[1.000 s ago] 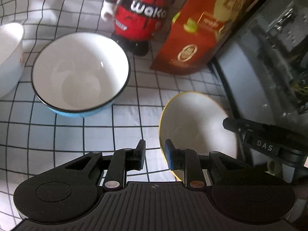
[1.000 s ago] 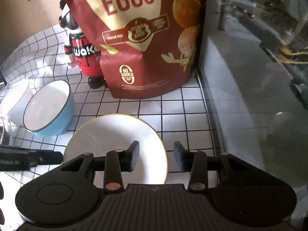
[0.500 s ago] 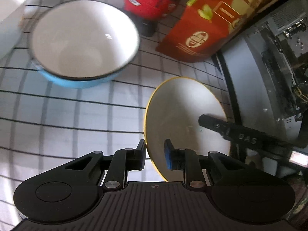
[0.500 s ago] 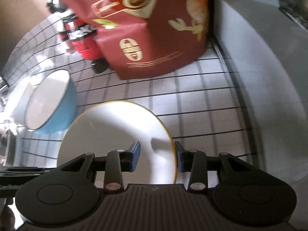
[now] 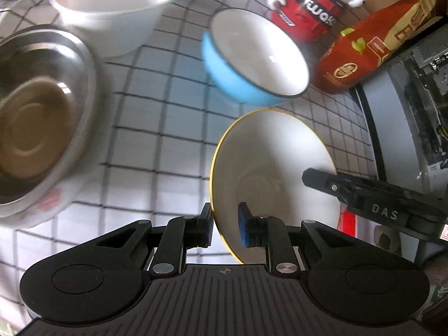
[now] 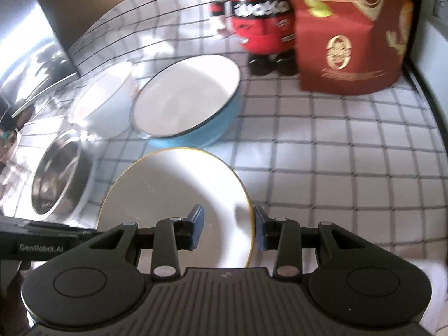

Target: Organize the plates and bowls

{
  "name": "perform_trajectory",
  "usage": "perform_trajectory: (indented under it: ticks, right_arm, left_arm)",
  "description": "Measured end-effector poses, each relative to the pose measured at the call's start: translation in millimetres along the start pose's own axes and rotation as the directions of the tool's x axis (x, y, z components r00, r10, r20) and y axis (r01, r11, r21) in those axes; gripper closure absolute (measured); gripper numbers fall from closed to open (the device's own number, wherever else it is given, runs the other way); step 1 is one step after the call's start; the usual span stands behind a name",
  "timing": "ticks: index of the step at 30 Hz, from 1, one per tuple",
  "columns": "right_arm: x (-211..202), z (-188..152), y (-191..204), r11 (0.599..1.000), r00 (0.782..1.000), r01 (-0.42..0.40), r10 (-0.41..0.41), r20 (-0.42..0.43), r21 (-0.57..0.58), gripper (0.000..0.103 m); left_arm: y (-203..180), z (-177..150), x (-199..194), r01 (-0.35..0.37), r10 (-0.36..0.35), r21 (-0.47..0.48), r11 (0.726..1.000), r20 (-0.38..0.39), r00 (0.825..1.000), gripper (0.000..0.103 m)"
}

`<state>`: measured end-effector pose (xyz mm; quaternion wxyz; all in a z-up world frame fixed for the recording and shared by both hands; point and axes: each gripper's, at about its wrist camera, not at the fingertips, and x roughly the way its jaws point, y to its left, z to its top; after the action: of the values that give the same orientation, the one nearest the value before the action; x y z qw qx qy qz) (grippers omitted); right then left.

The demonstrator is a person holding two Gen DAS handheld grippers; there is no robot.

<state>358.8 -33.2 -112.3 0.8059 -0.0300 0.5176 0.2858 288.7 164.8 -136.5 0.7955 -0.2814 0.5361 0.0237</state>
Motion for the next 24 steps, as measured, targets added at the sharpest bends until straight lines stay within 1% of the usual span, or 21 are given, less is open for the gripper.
perform_trajectory:
  ticks: [3, 7, 13, 16, 18, 19, 22, 24]
  right_arm:
    - [-0.9, -11.4, 13.7, 1.0, 0.999, -0.028, 0.028, -0.023, 0.009, 0.065]
    - [-2.1, -22.6, 31.8, 1.0, 0.999, -0.024, 0.025, -0.042, 0.011, 0.065]
    - [-5.2, -30.5, 42.2, 0.998, 0.999, 0.036, -0.034, -0.041, 0.053, 0.065]
    - [-6.4, -31.1, 47.7, 0.994, 0.997, 0.078, -0.076, -0.032, 0.071, 0.065]
    - [-12.8, -27.1, 53.6, 0.989, 0.991, 0.135, -0.135, 0.001, 0.066, 0.065]
    - [-17.6, -24.9, 57.3, 0.985, 0.986, 0.161, -0.163, 0.025, 0.06, 0.065]
    - [-43.8, -9.4, 69.0, 0.975, 0.969, 0.216, -0.221, 0.114, 0.051, 0.065]
    - [-63.8, 4.8, 78.3, 0.966, 0.95, 0.256, -0.257, 0.175, 0.032, 0.065]
  left_arm:
    - [13.0, -7.4, -9.4, -0.009, 0.009, 0.021, 1.0, -0.009, 1.0, 0.082]
    - [22.8, -14.5, -17.0, -0.007, 0.008, 0.067, 0.998, -0.02, 1.0, 0.082]
    - [27.0, -10.7, -17.0, 0.025, -0.021, 0.116, 0.993, -0.028, 0.999, 0.082]
    - [24.9, -10.1, -29.1, 0.017, -0.017, 0.172, 0.985, 0.001, 1.0, 0.083]
    - [23.3, -5.8, -46.5, 0.015, -0.025, 0.235, 0.972, 0.036, 0.999, 0.083]
    - [22.9, -2.0, -56.6, 0.027, -0.042, 0.256, 0.966, 0.052, 0.998, 0.083]
    - [24.8, 17.6, -89.1, 0.081, -0.114, 0.301, 0.95, 0.095, 0.989, 0.083]
    - [22.5, 37.5, -107.8, 0.108, -0.16, 0.337, 0.935, 0.131, 0.978, 0.082]
